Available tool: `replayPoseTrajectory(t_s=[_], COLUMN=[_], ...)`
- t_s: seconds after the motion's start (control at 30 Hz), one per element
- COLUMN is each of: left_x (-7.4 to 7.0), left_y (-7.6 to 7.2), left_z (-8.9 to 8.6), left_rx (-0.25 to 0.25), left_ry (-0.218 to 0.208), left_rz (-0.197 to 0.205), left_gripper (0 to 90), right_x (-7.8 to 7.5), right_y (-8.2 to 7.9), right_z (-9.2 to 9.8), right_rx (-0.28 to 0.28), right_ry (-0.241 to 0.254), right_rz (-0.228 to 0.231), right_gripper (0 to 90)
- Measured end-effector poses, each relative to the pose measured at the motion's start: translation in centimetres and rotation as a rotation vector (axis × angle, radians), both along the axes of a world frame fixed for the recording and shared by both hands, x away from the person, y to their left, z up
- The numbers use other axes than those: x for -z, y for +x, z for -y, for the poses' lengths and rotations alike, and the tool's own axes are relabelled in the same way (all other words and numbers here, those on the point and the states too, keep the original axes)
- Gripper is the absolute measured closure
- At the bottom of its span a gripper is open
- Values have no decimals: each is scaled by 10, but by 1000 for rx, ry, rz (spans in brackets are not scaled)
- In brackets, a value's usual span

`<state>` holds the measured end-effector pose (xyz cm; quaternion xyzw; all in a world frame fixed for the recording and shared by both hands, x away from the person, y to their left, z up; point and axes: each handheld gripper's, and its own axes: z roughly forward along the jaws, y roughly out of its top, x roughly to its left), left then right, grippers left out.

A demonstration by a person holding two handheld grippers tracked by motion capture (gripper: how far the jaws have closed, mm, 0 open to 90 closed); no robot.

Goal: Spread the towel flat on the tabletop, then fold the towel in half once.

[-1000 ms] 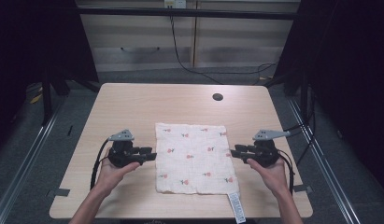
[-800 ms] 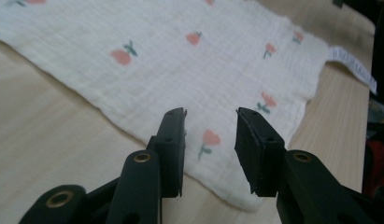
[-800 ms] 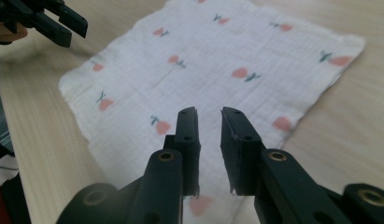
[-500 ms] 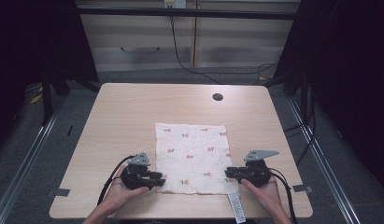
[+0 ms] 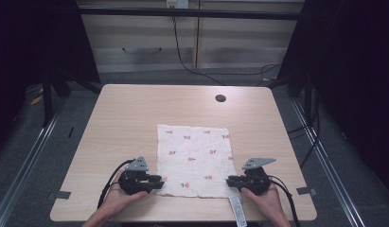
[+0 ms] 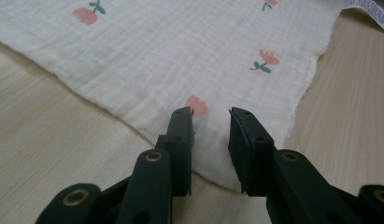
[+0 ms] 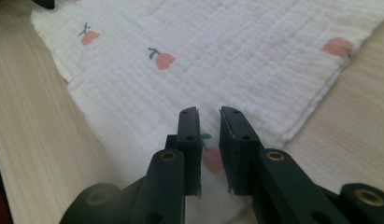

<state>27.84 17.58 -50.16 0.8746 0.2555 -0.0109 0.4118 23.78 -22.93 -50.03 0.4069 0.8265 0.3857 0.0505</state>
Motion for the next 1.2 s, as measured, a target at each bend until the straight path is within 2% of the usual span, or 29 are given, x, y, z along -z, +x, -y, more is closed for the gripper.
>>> replayPoseTrajectory(t_s=[0.2, 0.37, 0.5, 0.7, 0.77, 0.83, 0.87, 0.9, 1.0, 1.03, 1.07, 1.2], left_x=[-1, -1, -1, -3, -3, -3, -3, -3, -4, -7, -10, -16], left_y=[-3, -10, -14, -27, -34, -35, -34, -34, -32, -28, -26, -11], left_z=[-2, -6, -8, -6, -7, -7, -8, -8, -10, -11, -12, -17], left_rx=[4, 5, -4, -9, -3, -2, 7, 7, 3, -14, -27, -65], left_ry=[22, 15, 6, 19, 9, 11, 1, 1, -15, -19, -23, -57], left_rz=[10, 6, -8, -14, -19, -19, -44, -44, -59, -49, -51, -44], left_gripper=[695, 695, 693, 690, 684, 670, 651, 643, 587, 567, 546, 543], right_x=[-1, -1, 0, -1, -1, -1, -1, -2, -4, -9, -12, -27], right_y=[-7, -7, -14, -26, -29, -33, -33, -34, -33, -28, -24, -12], right_z=[-4, -5, -7, -10, -9, -8, -8, -8, -8, -7, -6, -7], right_rx=[-5, -8, -25, -40, -45, -49, -57, -62, -55, -49, -41, -26], right_ry=[-8, 1, 7, -8, 0, 7, 16, 18, 28, 55, 60, 62], right_rz=[3, -8, -7, -4, -3, -17, -25, -35, -20, 9, 24, 71], right_gripper=[786, 788, 807, 809, 808, 798, 780, 751, 727, 707, 695, 631])
